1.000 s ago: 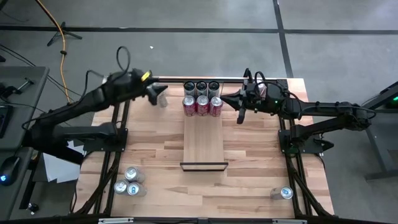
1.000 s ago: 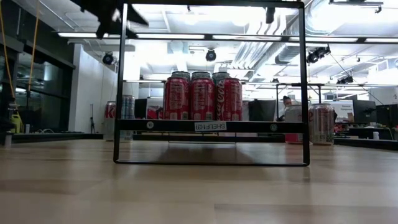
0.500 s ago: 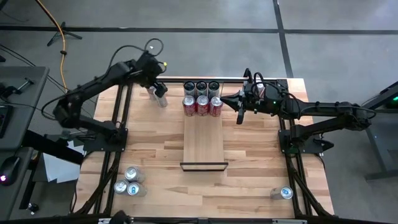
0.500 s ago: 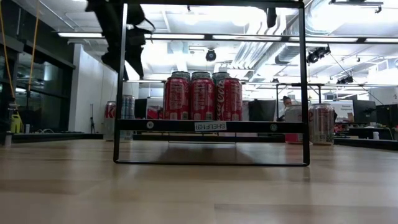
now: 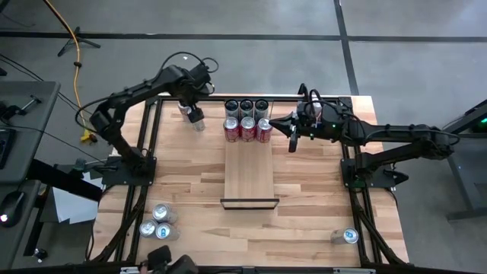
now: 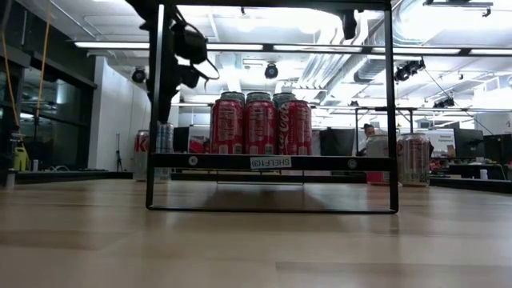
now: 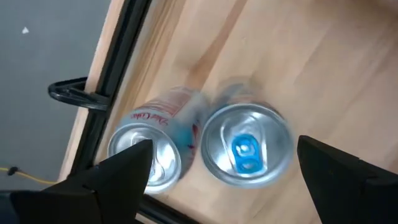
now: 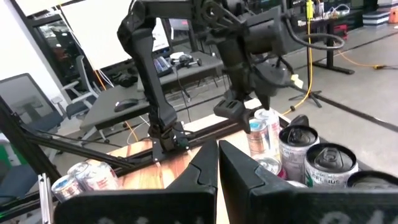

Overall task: Place canned beverage on shelf
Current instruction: Put the top left blue soda can on the shelf

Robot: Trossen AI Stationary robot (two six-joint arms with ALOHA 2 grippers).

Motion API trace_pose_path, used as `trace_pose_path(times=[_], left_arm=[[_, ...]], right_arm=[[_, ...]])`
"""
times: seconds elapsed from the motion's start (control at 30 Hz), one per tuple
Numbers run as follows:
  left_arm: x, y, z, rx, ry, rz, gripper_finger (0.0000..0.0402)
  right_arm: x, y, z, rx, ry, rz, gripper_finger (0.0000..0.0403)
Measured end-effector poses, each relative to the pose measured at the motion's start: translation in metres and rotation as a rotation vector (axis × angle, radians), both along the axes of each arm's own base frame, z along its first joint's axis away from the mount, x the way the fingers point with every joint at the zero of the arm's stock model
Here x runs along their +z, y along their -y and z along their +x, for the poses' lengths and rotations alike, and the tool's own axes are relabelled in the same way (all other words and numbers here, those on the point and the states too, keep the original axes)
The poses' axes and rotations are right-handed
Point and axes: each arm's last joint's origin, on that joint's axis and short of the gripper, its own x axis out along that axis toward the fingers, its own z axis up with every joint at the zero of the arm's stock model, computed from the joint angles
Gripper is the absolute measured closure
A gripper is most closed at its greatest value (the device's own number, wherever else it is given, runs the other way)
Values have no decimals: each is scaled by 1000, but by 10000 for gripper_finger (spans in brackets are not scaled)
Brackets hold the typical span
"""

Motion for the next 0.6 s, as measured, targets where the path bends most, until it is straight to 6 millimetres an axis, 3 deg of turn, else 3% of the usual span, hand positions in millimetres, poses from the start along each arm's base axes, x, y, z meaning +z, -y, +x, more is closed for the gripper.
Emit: trace_pose_path(times=[0.23,0.4,0.6], left_arm=[[-20,-7,8,-21,-49,-55,60],[-21,-7,10,-25,-45,-67,64],[-21,-4,12,-36,-51,-72,94]], right_arm=[[-15,2,14,-7,-51,79,402],[-27,3,26,-10,-78,150,402],[-27,3,28,-7,-65,139,402]])
